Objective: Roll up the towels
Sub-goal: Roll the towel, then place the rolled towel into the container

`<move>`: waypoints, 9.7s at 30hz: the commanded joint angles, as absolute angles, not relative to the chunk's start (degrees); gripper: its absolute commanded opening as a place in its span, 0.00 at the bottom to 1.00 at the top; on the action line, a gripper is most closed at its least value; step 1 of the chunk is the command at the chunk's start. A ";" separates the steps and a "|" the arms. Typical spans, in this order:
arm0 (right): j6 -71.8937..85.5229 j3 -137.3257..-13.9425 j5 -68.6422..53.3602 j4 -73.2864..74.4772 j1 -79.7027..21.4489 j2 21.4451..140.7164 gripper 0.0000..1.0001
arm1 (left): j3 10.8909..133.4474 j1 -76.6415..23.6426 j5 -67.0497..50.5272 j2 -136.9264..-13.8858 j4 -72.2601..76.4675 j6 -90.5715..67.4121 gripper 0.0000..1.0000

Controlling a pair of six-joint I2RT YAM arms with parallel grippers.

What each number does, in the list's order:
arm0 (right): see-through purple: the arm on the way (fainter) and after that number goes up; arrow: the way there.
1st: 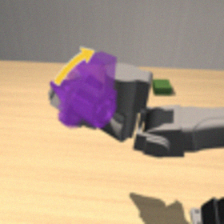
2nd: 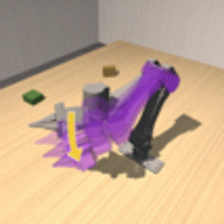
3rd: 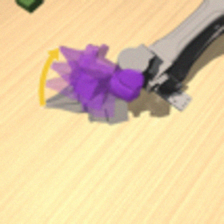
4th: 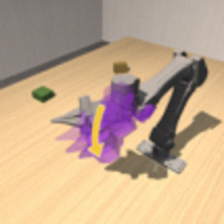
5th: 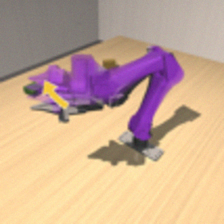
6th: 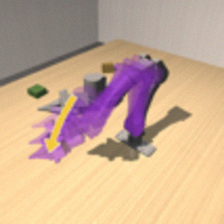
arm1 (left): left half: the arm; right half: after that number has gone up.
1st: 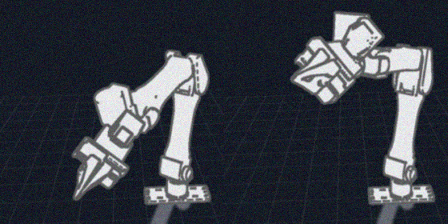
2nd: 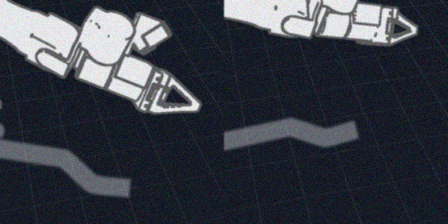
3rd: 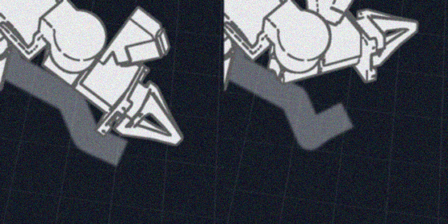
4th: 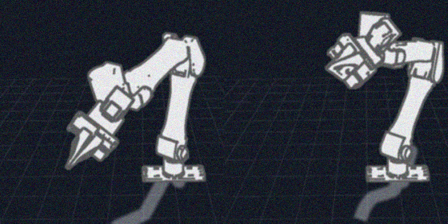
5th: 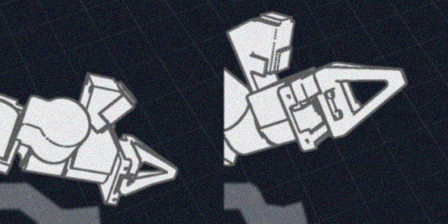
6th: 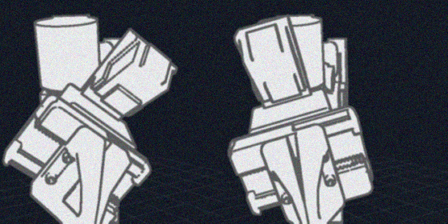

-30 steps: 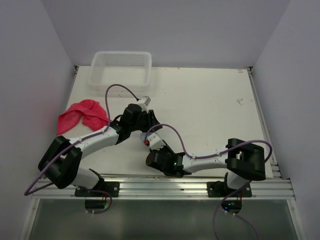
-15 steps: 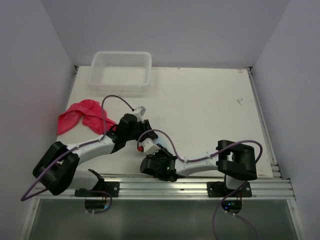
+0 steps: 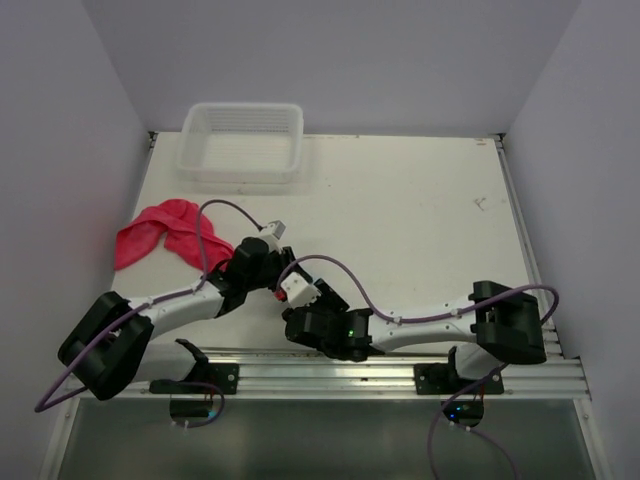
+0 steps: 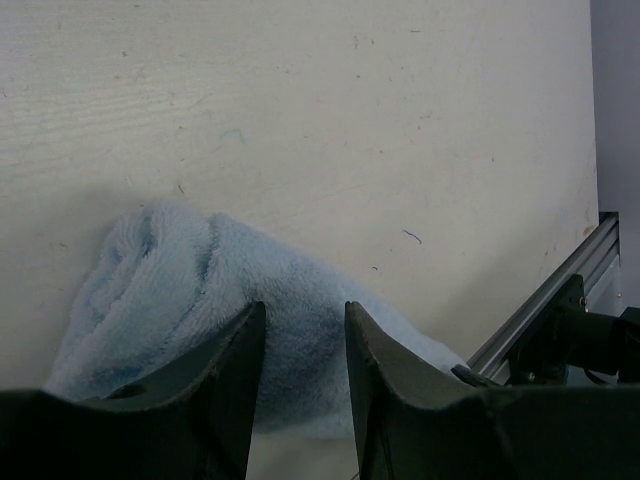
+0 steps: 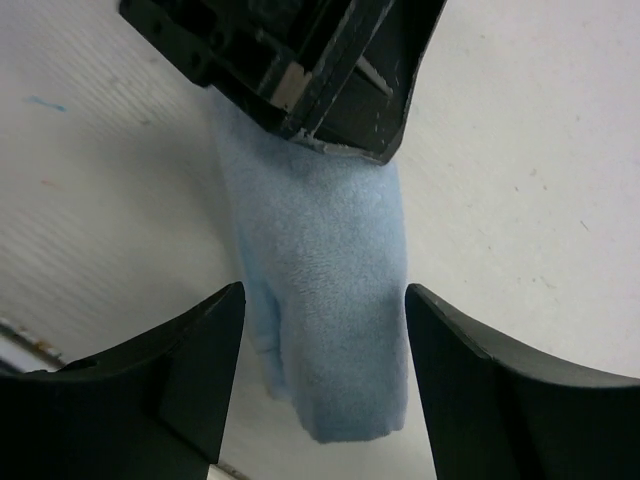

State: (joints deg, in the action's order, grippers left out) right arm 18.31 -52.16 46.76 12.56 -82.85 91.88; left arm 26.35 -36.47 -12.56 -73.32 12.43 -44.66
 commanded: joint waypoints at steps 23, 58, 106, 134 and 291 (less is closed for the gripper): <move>27.94 -42.28 20.66 2.03 -68.82 77.16 0.21 | 20.66 -36.74 -9.58 -70.22 12.66 -46.41 0.41; 37.17 -39.03 -3.76 -6.40 -54.32 78.66 0.72 | 15.65 -36.74 -8.53 -66.45 15.47 -46.76 0.41; 53.09 -32.78 -17.23 -22.24 -51.06 89.91 0.83 | 13.89 -36.83 -6.68 -64.16 15.73 -48.25 0.41; 31.74 -43.85 9.02 1.65 -63.80 86.05 0.31 | 23.54 -35.78 -1.24 -60.65 8.53 -46.15 0.42; 19.69 -137.81 3.43 27.33 -34.80 146.07 0.58 | 46.49 -24.52 14.50 -59.33 -15.38 -20.13 0.58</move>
State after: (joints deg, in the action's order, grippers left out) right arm 20.32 -135.70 3.49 28.67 -34.70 146.87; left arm 46.26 -25.10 14.70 -60.18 -17.80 -21.19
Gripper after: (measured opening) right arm 0.575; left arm 0.581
